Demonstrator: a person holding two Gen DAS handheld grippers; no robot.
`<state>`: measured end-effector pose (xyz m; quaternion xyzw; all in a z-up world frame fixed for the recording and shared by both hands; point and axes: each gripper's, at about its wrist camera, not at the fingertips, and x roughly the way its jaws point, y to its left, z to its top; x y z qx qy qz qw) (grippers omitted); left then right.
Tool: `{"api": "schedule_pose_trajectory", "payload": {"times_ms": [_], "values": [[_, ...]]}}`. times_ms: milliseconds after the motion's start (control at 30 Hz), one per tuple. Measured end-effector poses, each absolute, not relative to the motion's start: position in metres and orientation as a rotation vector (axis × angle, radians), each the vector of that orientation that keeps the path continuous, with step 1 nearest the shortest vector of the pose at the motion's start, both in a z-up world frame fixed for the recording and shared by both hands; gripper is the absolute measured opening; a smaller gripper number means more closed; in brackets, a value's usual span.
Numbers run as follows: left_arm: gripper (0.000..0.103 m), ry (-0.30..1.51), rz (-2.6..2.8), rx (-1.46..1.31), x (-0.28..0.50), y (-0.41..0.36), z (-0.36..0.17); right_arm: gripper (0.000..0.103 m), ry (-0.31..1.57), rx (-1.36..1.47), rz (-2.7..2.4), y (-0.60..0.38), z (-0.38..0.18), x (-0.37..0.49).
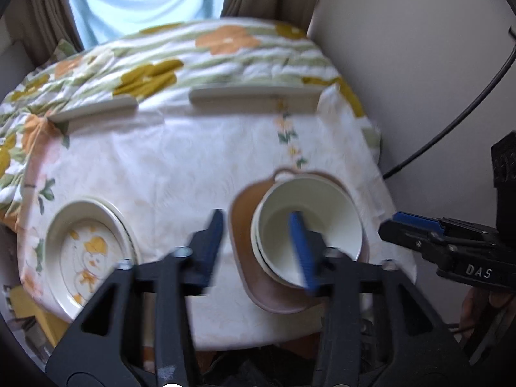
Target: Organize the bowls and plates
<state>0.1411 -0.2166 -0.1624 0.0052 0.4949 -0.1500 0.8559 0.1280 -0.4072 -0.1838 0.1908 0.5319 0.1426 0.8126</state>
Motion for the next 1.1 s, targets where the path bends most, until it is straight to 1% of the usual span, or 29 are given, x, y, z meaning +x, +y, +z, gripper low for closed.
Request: {"api": "schedule_pose_trajectory", "payload": {"times_ms": [33,67,133,300,633,667,700,733,800,833,867,933,967,1000,1033,1067,1100], "values": [[0.096,1.017,-0.317,-0.004,0.140,-0.210,-0.154,0.078,1.120,0.387,0.307,-0.409,-0.178,0.126],[0.103,0.988,-0.321,-0.023,0.139,-0.203,-0.147,0.083,1.111,0.366,0.309,-0.410,-0.174,0.124],[0.103,0.980,-0.324,-0.033,0.138,-0.193,-0.139,0.083,1.119,0.309,0.303,-0.410,-0.168,0.122],[0.103,1.137,-0.323,0.070,0.138,-0.182,-0.163,0.083,1.228,0.102,0.238,-0.403,-0.173,0.118],[0.103,1.344,-0.403,0.193,0.140,-0.193,-0.230,0.083,1.417,-0.066,0.292,-0.379,-0.227,0.141],[0.103,1.362,-0.412,0.199,0.142,-0.196,-0.235,0.082,1.430,-0.077,0.295,-0.377,-0.232,0.145],[0.102,1.378,-0.420,0.206,0.143,-0.199,-0.240,0.076,1.444,-0.090,0.303,-0.375,-0.237,0.147],[0.101,1.396,-0.426,0.216,0.145,-0.203,-0.246,0.069,1.458,-0.104,0.313,-0.373,-0.242,0.149],[0.094,1.434,-0.444,0.227,0.147,-0.210,-0.256,0.062,1.483,-0.126,0.327,-0.369,-0.252,0.152],[0.089,1.450,-0.453,0.227,0.147,-0.213,-0.260,0.058,1.494,-0.130,0.336,-0.369,-0.255,0.154],[0.086,1.465,-0.462,0.226,0.147,-0.216,-0.265,0.057,1.499,-0.125,0.346,-0.368,-0.258,0.155],[0.084,1.485,-0.482,0.207,0.148,-0.221,-0.274,0.048,1.512,-0.121,0.363,-0.367,-0.265,0.159],[0.077,1.493,-0.484,0.198,0.148,-0.223,-0.278,0.045,1.514,-0.120,0.373,-0.366,-0.268,0.160],[0.072,1.503,-0.488,0.187,0.149,-0.226,-0.282,0.039,1.516,-0.112,0.388,-0.365,-0.271,0.162],[0.059,1.507,-0.493,0.176,0.149,-0.227,-0.285,0.033,1.518,-0.098,0.402,-0.365,-0.274,0.163],[0.049,1.511,-0.499,0.163,0.149,-0.229,-0.288,0.032,1.521,-0.091,0.412,-0.365,-0.277,0.163],[0.045,1.515,-0.507,0.158,0.148,-0.232,-0.290,0.032,1.520,-0.091,0.419,-0.365,-0.279,0.163]]}}
